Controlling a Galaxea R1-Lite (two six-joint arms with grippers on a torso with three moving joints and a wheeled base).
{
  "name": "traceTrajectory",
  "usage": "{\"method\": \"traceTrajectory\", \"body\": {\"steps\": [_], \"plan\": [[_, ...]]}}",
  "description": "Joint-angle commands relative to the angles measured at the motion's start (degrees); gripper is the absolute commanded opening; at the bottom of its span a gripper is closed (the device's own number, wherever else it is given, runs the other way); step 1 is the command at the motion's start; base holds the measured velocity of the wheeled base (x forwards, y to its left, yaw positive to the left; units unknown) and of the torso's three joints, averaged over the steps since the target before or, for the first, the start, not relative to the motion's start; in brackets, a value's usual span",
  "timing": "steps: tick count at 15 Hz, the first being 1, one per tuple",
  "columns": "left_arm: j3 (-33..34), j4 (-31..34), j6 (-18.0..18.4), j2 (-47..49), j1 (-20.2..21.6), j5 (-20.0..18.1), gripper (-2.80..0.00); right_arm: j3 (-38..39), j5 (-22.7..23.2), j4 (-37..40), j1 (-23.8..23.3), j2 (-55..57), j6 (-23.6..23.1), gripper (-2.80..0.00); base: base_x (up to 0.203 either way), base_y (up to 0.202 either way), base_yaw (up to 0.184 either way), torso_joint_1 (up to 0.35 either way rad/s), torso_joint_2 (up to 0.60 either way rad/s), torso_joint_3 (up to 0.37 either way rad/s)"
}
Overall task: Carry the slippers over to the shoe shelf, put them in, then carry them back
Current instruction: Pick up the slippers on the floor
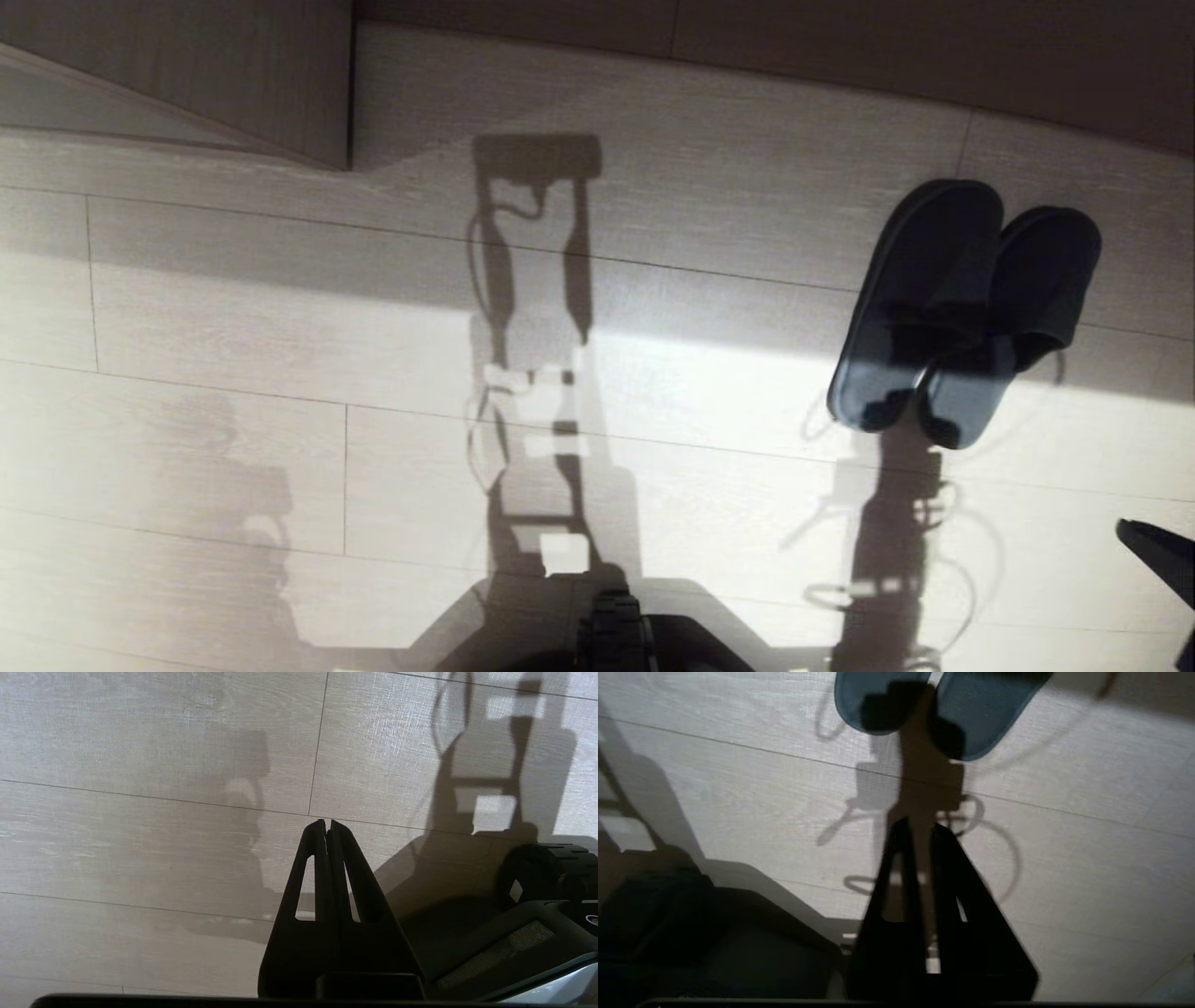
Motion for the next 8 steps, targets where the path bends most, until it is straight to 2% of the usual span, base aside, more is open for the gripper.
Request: {"method": "traceTrajectory", "body": {"steps": [1, 4, 8], "plan": [[0.09, -0.01, 0.09, -0.03, 0.00, 0.07, -2.80, -0.79, -0.18, -10.49, 0.09, 18.06, -0.41, 0.00, 0.000, 0.000, 0.000, 0.000, 0.00, 0.000], [0.09, -0.01, 0.09, -0.02, 0.00, -0.02, -2.80, -1.61, -2.95, -26.68, 0.19, 31.17, -1.33, 0.00, 0.000, 0.000, 0.000, 0.000, 0.00, 0.000], [0.09, -0.01, 0.09, -0.02, 0.00, -0.02, -2.80, -2.05, -4.38, -37.47, 0.22, 36.06, 0.68, 0.00, 0.000, 0.000, 0.000, 0.000, 0.00, 0.000]]}}
